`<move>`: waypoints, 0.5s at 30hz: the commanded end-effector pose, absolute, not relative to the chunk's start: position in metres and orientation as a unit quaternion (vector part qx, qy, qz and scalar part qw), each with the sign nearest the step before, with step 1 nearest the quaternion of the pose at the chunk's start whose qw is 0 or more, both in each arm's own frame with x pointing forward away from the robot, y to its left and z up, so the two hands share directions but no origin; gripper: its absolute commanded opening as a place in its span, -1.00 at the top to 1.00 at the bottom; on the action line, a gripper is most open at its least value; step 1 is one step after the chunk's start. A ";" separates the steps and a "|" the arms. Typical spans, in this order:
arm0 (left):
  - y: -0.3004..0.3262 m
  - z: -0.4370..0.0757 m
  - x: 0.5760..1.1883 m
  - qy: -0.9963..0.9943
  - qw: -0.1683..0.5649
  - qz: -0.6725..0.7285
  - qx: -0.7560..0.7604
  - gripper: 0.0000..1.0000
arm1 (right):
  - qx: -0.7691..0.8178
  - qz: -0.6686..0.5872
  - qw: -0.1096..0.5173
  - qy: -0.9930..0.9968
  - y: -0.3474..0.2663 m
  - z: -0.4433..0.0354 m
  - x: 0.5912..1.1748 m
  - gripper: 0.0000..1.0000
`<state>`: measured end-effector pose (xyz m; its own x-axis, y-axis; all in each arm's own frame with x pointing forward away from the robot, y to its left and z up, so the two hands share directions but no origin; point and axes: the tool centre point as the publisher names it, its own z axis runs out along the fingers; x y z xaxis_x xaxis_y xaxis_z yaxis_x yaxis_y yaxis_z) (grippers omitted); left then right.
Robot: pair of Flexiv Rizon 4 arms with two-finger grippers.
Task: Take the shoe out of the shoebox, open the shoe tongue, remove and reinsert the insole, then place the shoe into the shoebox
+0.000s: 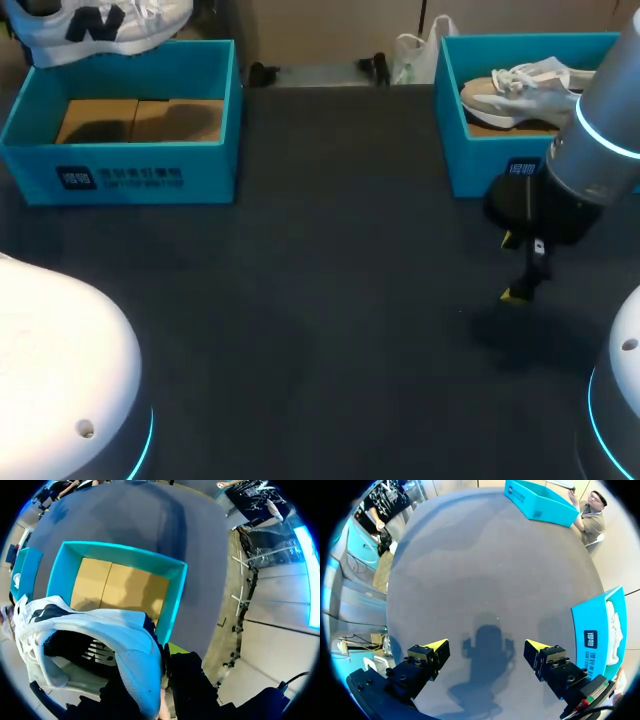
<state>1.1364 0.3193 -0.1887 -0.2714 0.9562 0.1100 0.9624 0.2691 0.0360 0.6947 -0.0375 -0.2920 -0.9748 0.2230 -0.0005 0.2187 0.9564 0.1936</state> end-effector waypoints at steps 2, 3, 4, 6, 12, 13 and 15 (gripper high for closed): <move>0.317 -0.212 1.134 -0.784 0.039 -0.065 -0.616 1.00 | 0.112 0.096 0.012 0.989 -0.037 -0.293 0.694 -1.00; 0.317 -0.216 1.132 -0.776 0.042 -0.066 -0.626 1.00 | 0.112 0.096 0.012 0.989 -0.037 -0.293 0.694 -1.00; 0.318 -0.219 1.131 -0.770 0.051 -0.063 -0.633 1.00 | 0.112 0.096 0.012 0.989 -0.037 -0.293 0.694 -1.00; 0.318 -0.219 1.131 -0.770 0.051 -0.063 -0.633 1.00 | 0.112 0.096 0.012 0.989 -0.037 -0.293 0.694 -1.00; 0.318 -0.219 1.131 -0.770 0.051 -0.063 -0.633 1.00 | 0.112 0.096 0.012 0.989 -0.037 -0.293 0.694 -1.00; 0.318 -0.219 1.131 -0.770 0.051 -0.063 -0.633 1.00 | 0.112 0.096 0.012 0.989 -0.037 -0.293 0.694 -1.00; 0.318 -0.219 1.131 -0.770 0.051 -0.063 -0.633 1.00 | 0.112 0.096 0.012 0.989 -0.037 -0.293 0.694 -1.00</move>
